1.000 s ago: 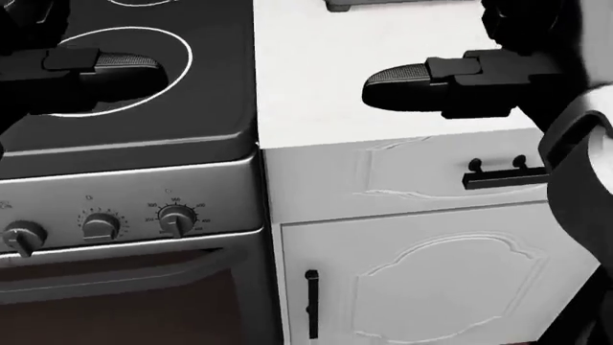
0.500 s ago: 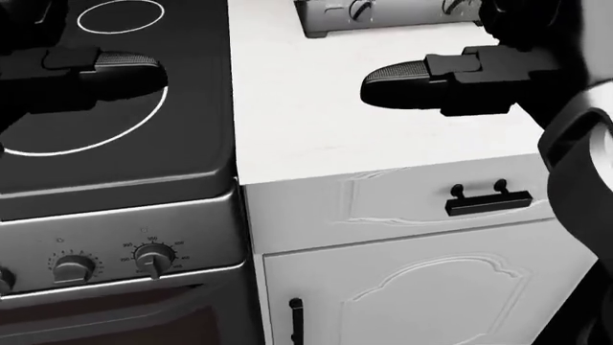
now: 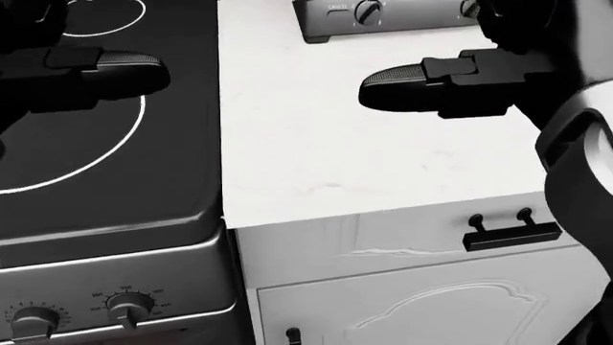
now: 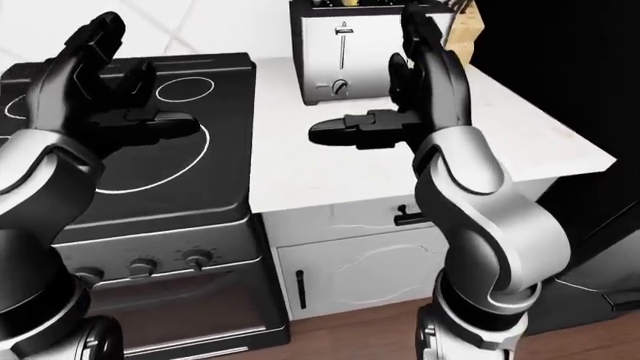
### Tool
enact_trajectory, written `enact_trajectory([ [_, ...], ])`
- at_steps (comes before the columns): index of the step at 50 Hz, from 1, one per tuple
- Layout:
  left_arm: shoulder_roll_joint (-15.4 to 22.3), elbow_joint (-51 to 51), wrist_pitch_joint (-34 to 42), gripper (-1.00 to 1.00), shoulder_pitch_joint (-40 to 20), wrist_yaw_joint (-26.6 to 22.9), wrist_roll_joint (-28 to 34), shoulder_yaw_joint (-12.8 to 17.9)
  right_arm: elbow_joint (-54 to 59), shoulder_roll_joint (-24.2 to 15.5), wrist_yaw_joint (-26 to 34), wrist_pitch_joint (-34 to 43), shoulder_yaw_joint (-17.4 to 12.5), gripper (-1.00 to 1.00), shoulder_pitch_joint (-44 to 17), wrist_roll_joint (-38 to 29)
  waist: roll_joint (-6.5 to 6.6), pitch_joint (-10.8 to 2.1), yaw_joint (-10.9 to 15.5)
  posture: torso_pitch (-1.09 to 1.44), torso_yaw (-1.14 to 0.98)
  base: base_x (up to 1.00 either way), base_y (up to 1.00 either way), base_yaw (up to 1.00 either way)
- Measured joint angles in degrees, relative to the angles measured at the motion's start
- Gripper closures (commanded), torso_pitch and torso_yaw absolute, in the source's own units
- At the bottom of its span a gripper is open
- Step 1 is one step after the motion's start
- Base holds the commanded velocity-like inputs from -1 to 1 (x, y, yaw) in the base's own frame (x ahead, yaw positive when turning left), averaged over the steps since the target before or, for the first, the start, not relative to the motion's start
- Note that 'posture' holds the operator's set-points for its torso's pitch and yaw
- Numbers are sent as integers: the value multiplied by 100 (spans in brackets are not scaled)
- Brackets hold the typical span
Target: Push down the lever of the toaster to turn it on.
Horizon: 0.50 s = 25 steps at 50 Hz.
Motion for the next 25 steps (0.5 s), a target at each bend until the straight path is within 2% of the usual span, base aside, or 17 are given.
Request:
enact_trajectory([
  [1,1,-12,7,-100,-9,-1,-11,0,-9,5,5,-11,-6,-100,4,-19,-139,-21,19,0,0,0,0,0],
  [3,-53,-17,14,-100,69,-6,-27,-35,-23,10,12,-13,-48,-100,65,-41,-69,7,10,0,0,0,0,0],
  [6,-53,80,89,-100,71,-21,-48,-97,32,10,-15,46,-84,-100,50,-77,29,-84,11,0,0,0,0,0],
  [11,-41,-5,52,-100,1,-23,-48,-53,13,3,3,6,-63,-100,51,-113,78,-171,2,0,0,0,0,0],
  [17,-31,6,19,-100,20,-22,-40,-35,-9,14,35,-17,-41,-100,47,-122,75,-188,-9,0,0,0,0,4],
  [20,-74,106,64,-100,22,-35,-60,-130,-12,-12,19,59,-96,-100,78,-155,69,-206,-7,0,0,0,0,85],
  [25,-2,-5,24,-100,18,-29,-49,3,-49,40,54,29,-6,-100,29,-180,-69,-190,181,0,0,0,0,100],
])
